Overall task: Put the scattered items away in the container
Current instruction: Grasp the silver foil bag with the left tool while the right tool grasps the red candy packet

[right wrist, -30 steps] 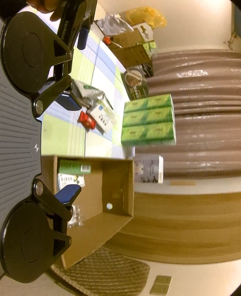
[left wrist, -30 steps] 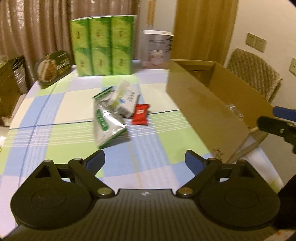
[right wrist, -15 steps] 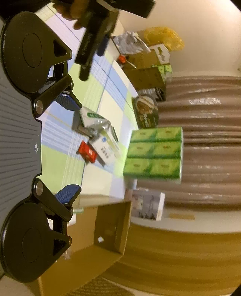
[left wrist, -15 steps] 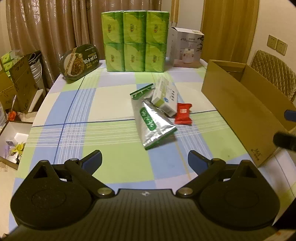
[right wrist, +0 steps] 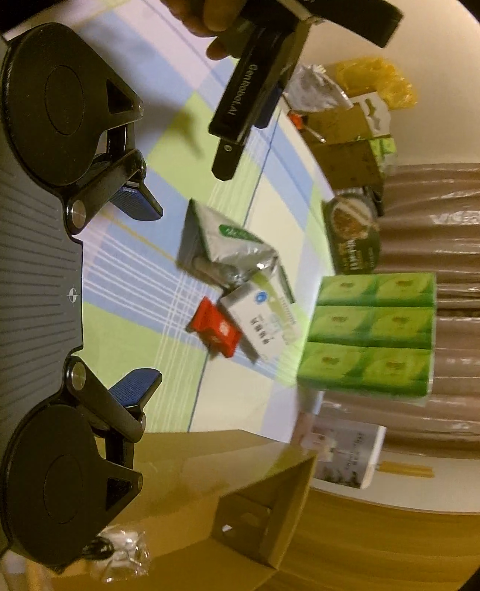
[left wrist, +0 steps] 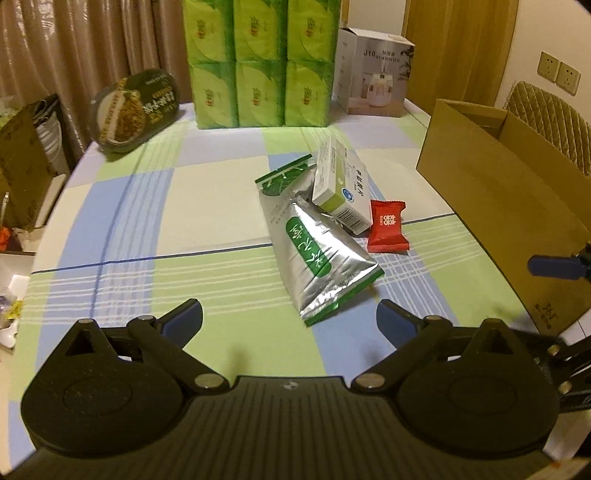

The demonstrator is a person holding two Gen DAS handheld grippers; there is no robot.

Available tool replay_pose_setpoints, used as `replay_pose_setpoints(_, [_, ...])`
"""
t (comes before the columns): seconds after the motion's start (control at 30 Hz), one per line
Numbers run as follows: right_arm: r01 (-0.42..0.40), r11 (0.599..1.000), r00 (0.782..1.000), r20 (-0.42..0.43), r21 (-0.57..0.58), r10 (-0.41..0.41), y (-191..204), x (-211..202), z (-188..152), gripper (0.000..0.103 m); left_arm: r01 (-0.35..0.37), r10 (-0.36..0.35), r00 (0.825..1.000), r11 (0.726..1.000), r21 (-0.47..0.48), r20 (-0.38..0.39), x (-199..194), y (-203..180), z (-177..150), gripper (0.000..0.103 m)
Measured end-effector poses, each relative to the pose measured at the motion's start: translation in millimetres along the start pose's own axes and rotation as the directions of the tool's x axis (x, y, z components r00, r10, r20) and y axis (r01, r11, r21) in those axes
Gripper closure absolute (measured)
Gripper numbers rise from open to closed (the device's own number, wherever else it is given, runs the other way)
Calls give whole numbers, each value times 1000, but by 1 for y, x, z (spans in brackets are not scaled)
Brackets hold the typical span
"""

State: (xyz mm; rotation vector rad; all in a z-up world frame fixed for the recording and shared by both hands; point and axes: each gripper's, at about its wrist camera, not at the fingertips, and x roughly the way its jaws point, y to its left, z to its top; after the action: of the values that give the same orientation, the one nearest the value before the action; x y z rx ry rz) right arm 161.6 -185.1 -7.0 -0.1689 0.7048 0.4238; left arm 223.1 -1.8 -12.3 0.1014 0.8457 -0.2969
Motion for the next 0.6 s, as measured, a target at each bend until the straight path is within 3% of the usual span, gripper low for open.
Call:
replay_pose_setpoints(0.23, [6, 1000, 999, -47, -5, -6, -10, 37, 0, 19, 58, -59, 998, 998, -17, -33, 44, -8, 24, 4])
replay_pose_setpoints(0.6, [53, 999, 998, -47, 13, -52, -29, 87, 18, 19, 54, -52, 992, 998, 14, -119, 107, -15, 60, 4])
